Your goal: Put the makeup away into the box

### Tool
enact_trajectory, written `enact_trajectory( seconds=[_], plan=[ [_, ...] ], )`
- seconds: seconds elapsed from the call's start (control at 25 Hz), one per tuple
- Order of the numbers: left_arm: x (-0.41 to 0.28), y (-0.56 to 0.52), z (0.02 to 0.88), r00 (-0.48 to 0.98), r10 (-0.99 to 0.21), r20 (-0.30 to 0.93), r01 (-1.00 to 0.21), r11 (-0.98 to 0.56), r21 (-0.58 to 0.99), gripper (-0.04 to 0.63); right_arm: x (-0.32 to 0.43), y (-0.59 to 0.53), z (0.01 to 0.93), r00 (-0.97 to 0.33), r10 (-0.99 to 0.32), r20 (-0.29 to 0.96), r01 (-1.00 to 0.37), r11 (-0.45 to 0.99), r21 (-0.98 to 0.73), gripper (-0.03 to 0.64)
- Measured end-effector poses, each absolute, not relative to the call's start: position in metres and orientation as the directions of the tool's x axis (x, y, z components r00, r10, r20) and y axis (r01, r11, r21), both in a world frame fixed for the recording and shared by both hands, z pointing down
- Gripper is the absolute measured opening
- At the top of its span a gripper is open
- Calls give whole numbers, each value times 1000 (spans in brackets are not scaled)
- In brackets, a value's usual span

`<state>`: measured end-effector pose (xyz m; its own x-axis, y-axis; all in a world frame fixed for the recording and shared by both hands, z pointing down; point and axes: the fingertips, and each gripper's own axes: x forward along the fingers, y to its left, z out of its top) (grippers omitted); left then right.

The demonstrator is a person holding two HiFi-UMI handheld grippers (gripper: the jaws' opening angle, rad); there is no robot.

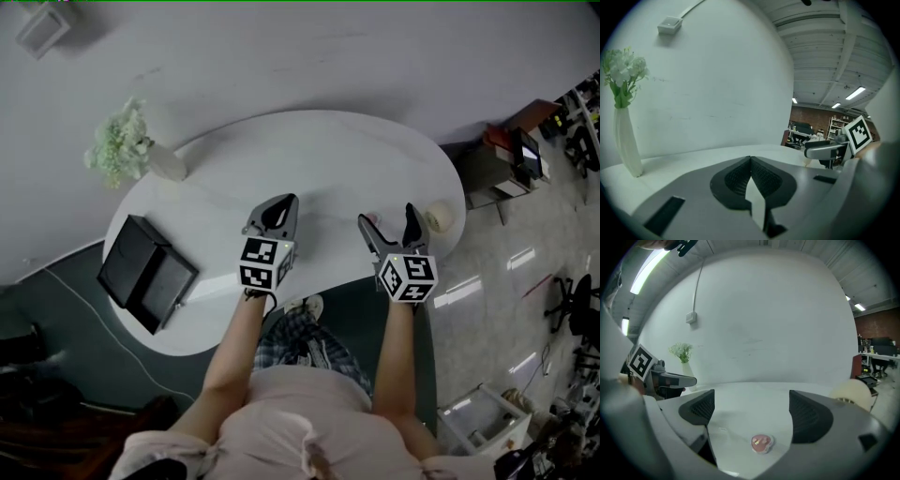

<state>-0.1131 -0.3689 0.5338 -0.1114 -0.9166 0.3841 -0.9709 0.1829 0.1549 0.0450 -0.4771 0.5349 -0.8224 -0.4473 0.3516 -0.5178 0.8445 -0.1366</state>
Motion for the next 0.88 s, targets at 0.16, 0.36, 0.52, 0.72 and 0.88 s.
enact_trajectory(
  seconds=[0.16, 0.36, 0.52, 0.72, 0.88],
  plan=[
    [-98, -390, 559, -66, -908, 414, -972, 152, 177, 26, 49, -477, 573, -781, -420, 462, -527, 840, -128, 503],
    [-81, -396, 588, -26, -889, 458, -966, 139, 216, 26, 51, -468, 617, -723, -368, 584, -524, 844, -116, 480],
    [-69, -397, 598, 2, -882, 470, -967, 119, 227, 25, 52, -467, 644, -673, -342, 655, -528, 843, -102, 432],
    [-63, -392, 608, 12, -874, 485, -964, 119, 237, 26, 52, -469, 664, -615, -329, 717, -536, 841, -73, 380],
    [-63, -389, 612, 16, -868, 496, -963, 120, 242, 26, 51, -472, 672, -582, -331, 743, -544, 837, -53, 355]
  ],
)
